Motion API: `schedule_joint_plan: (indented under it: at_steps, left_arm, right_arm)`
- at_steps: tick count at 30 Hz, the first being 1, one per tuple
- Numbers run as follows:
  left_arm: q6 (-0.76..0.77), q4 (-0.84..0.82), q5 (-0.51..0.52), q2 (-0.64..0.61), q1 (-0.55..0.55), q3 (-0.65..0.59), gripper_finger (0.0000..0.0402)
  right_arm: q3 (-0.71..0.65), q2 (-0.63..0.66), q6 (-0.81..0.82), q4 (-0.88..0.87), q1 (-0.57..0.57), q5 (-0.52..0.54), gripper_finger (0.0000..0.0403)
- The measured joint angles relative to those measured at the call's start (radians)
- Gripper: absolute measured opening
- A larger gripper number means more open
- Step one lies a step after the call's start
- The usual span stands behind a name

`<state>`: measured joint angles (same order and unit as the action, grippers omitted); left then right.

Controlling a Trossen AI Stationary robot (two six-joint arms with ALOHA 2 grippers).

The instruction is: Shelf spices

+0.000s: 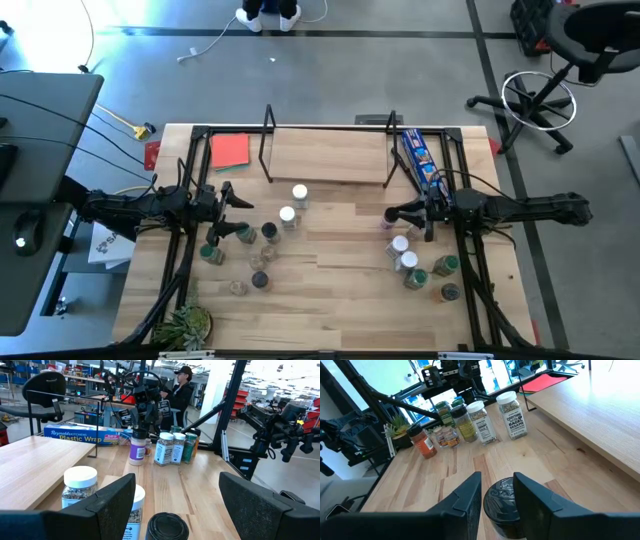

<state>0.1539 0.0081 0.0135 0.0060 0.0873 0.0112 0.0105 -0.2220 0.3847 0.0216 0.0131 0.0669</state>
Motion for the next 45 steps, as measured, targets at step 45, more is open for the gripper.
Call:
schedule_joint_plan:
  at_steps: [45]
  left_arm:
    - [0.117, 0.520, 0.034, 1.065, 0.072, 0.615, 0.0283]
  right_arm:
    - [0.000, 0.000, 0.000, 0.000, 0.000, 0.000, 0.0108]
